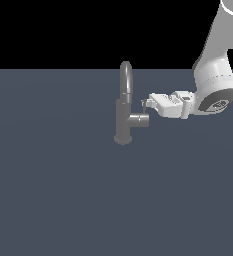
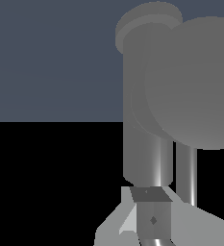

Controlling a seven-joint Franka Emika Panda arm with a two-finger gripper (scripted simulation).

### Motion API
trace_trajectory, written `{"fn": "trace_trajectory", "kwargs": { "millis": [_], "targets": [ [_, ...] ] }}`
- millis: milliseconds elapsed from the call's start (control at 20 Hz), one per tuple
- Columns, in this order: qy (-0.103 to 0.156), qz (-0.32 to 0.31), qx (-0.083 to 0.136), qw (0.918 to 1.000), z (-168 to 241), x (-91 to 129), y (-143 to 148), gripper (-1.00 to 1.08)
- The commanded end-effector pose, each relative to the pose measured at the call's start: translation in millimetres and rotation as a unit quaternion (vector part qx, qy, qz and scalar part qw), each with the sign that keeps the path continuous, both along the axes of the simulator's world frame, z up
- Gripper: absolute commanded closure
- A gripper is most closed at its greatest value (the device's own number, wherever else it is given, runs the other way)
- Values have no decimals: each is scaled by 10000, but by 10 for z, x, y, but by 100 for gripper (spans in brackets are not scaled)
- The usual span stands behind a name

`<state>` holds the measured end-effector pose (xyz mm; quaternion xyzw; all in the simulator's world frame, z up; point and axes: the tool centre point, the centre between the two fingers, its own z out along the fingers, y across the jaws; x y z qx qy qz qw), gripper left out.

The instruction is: Turn on the faucet by rotating a designated handle.

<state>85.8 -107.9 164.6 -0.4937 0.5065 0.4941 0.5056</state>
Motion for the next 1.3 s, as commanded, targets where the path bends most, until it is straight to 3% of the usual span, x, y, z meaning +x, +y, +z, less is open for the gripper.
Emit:
{"fn": "trace_trajectory", "kwargs": {
  "millis": [0,600,700,1250],
  "targets": [
    [0,0,0,10000,10,-52,3,108],
    [-4,-2,2,10000,66,-316,11,108],
    [-15,-17,-9,10000,55,-275,17,108],
    [-10,-9,-2,10000,-128,-613,21,108]
  ]
}}
